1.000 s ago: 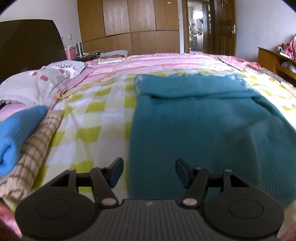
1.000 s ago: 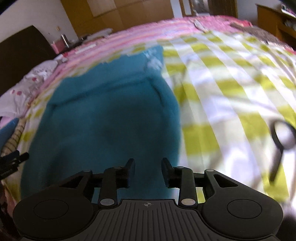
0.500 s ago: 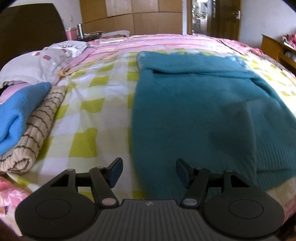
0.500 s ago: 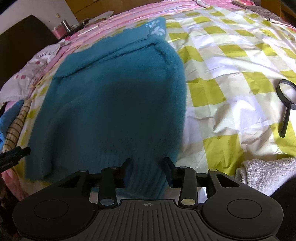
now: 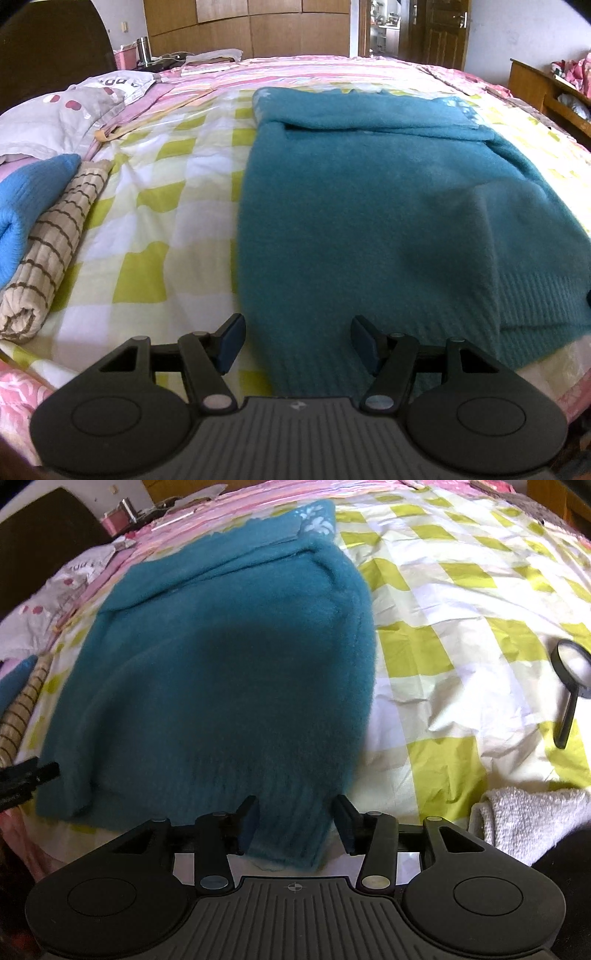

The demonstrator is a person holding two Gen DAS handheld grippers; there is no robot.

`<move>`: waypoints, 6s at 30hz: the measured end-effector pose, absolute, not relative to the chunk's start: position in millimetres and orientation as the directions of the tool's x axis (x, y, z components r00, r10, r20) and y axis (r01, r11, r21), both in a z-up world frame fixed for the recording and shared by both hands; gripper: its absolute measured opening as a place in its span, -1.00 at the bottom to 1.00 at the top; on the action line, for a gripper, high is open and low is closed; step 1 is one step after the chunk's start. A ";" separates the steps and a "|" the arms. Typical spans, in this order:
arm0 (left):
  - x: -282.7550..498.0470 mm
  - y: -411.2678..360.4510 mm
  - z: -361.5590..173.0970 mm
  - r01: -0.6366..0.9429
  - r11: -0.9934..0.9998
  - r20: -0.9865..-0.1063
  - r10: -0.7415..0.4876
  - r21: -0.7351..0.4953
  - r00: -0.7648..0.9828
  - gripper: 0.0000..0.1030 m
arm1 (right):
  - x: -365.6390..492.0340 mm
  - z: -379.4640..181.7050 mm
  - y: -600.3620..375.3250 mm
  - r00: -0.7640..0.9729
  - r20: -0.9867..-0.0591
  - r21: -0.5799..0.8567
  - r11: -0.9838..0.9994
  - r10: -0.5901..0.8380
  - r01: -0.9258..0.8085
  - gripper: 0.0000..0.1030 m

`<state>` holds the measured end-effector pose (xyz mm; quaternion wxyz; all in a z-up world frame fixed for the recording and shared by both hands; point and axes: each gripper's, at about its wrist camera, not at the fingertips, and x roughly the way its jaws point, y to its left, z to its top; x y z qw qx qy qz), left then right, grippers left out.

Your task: Fold small clothes

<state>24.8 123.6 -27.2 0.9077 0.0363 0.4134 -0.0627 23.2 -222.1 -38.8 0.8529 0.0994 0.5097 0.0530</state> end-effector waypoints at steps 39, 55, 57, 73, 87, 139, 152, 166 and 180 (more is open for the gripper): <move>34.9 131.6 -29.0 0.120 0.988 -0.762 -0.153 -0.099 0.630 0.22 | 28.5 -49.7 -263.9 0.541 -0.794 0.370 0.927 0.278 0.067 -0.17; 39.6 134.2 -31.5 0.107 0.986 -0.776 -0.164 -0.125 0.609 -0.09 | 25.8 -54.9 -264.1 0.554 -0.755 0.448 0.893 0.350 0.047 -0.25; 39.0 133.8 -29.1 0.109 0.987 -0.771 -0.161 -0.119 0.616 -0.28 | 27.0 -56.2 -264.7 0.556 -0.746 0.470 0.881 0.368 0.048 -0.38; 44.9 136.4 -28.3 0.100 0.986 -0.772 -0.168 -0.135 0.613 -0.53 | 30.3 -65.0 -264.9 0.562 -0.702 0.559 0.828 0.437 0.054 -0.59; 90.6 157.3 18.1 0.105 0.855 -0.541 -0.412 -0.509 0.733 -0.67 | 51.6 -31.6 -278.4 0.740 -0.387 0.816 0.578 0.550 -0.003 -0.72; 306.2 164.0 15.2 -0.113 0.852 -0.439 -0.145 -0.511 0.887 -0.09 | 329.7 -29.9 -311.9 0.898 -0.313 0.847 0.518 0.309 0.117 0.00; 318.7 133.6 5.2 -0.037 0.978 -0.510 -0.074 -0.205 0.857 0.20 | 344.6 -15.2 -270.7 0.845 -0.510 0.427 0.900 0.161 0.086 -0.01; 348.4 101.0 0.5 0.159 0.987 -0.591 -0.123 0.009 0.797 0.23 | 351.6 -18.9 -264.6 0.817 -0.555 0.327 0.944 0.153 0.046 -0.04; 376.8 111.0 2.2 0.171 0.984 -0.694 -0.163 -0.059 0.701 -0.41 | 352.1 -16.7 -267.2 0.793 -0.592 0.281 0.959 0.145 0.034 -0.50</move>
